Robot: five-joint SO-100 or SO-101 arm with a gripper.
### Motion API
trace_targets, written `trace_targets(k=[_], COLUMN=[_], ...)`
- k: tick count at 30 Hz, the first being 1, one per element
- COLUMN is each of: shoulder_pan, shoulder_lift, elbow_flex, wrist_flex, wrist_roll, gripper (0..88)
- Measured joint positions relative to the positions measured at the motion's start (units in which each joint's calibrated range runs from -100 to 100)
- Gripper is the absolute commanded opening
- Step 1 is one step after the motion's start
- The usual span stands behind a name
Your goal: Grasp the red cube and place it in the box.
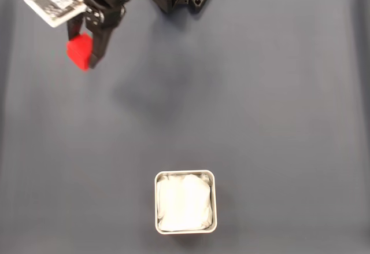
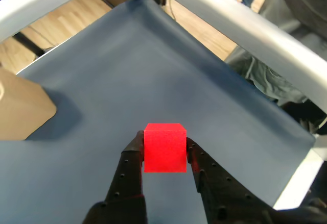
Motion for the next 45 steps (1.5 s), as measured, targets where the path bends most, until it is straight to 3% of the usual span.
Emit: trace_targets(k=[45], shoulder_pan=[-28.5], shoulder_lift=[36.1], elbow_flex=[-35.1], wrist_flex=[-10.9], wrist_roll=[-0.1], gripper=[0.5])
